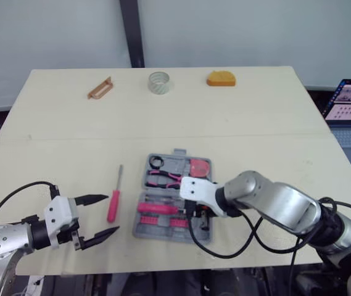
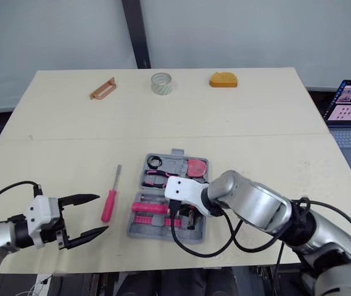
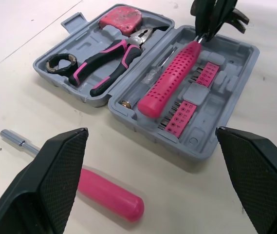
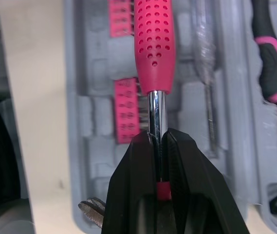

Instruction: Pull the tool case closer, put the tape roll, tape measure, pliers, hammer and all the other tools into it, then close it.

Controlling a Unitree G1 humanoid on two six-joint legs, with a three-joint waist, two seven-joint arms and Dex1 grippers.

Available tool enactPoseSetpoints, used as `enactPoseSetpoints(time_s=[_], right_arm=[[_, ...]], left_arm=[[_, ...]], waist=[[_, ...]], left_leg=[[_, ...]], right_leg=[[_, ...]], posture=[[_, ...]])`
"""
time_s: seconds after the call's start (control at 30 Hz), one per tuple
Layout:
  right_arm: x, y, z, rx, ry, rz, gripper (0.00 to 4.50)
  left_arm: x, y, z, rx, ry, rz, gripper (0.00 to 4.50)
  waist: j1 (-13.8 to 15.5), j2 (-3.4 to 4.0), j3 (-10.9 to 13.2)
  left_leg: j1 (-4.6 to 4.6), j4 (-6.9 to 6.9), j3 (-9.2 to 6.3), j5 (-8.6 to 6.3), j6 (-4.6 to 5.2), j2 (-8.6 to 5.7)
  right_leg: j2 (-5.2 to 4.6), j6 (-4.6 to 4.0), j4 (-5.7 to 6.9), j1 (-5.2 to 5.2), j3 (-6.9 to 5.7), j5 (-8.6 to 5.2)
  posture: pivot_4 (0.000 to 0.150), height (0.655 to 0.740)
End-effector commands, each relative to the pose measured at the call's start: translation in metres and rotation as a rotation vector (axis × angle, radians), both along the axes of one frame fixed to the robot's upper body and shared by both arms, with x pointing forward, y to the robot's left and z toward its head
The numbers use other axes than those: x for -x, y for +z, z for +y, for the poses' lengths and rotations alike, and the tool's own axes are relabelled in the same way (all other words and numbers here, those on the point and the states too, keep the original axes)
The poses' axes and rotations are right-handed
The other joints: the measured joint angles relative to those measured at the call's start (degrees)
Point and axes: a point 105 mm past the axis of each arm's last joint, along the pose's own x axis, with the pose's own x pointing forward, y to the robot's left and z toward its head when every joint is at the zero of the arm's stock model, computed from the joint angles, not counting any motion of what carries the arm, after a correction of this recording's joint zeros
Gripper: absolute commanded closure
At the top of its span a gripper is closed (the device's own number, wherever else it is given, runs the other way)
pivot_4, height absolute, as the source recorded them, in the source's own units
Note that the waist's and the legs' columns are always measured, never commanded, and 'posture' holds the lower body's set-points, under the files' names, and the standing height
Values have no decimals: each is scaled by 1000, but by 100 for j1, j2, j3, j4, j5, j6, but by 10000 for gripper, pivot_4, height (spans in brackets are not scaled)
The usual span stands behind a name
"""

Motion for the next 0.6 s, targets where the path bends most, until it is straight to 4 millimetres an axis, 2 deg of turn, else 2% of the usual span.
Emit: enactPoseSetpoints(time_s=[0.03,0.6], right_arm=[[-5,7,5,-1,13,-48,44639],[-4,-1,9,11,39,-44,44639]], left_arm=[[-2,4,-3,-4,-10,-23,0],[-7,5,-4,-6,-8,-29,0]], waist=[[0,0,0],[-4,0,0]], left_leg=[[0,0,0,0,0,0],[0,-1,1,0,0,0]], right_leg=[[0,0,-1,0,0,0],[0,1,-1,-1,0,0]], posture=[[1500,7400],[1500,7400]])
